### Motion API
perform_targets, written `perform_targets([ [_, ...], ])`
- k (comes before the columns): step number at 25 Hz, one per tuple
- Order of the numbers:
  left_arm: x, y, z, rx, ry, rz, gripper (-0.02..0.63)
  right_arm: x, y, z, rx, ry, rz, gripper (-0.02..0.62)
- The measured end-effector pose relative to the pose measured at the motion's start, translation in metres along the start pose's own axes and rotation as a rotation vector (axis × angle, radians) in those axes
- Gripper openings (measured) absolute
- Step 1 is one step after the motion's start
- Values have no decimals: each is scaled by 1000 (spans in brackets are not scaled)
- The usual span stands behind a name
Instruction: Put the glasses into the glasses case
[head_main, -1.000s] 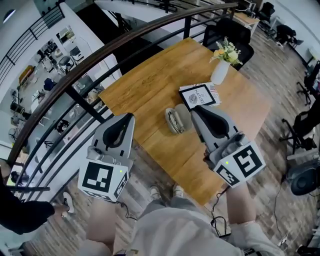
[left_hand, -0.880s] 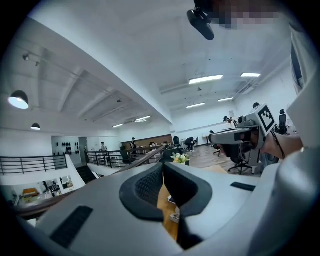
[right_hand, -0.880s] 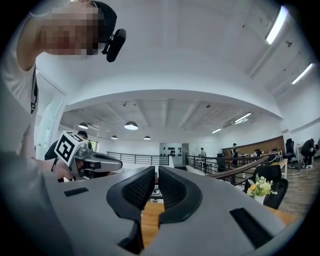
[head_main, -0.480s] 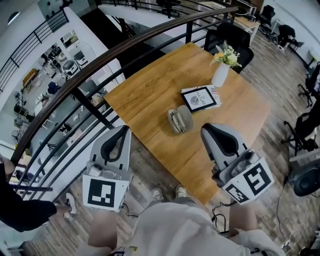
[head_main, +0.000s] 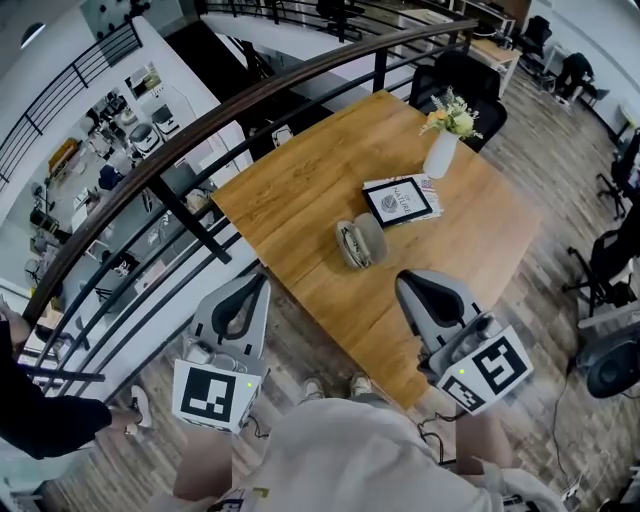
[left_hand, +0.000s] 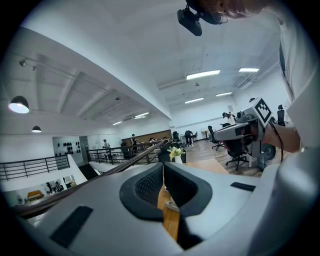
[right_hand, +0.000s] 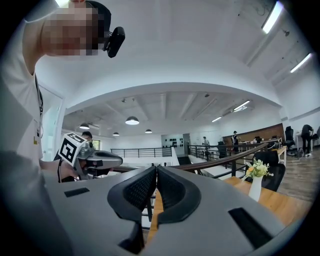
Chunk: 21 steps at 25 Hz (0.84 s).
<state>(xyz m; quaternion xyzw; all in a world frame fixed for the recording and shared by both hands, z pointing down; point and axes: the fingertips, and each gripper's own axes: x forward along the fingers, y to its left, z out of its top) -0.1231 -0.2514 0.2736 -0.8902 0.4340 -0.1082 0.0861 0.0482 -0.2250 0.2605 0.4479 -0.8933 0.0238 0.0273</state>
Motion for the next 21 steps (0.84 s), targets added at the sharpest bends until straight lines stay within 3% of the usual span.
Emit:
perform_targets([
  [9,-2,-9,2,-49,50,-4,21,4,4,-3,-24,10,5,32],
  [21,16,-8,-3,-22,36,-12,21,9,-10,-11,-35,8,3,32],
])
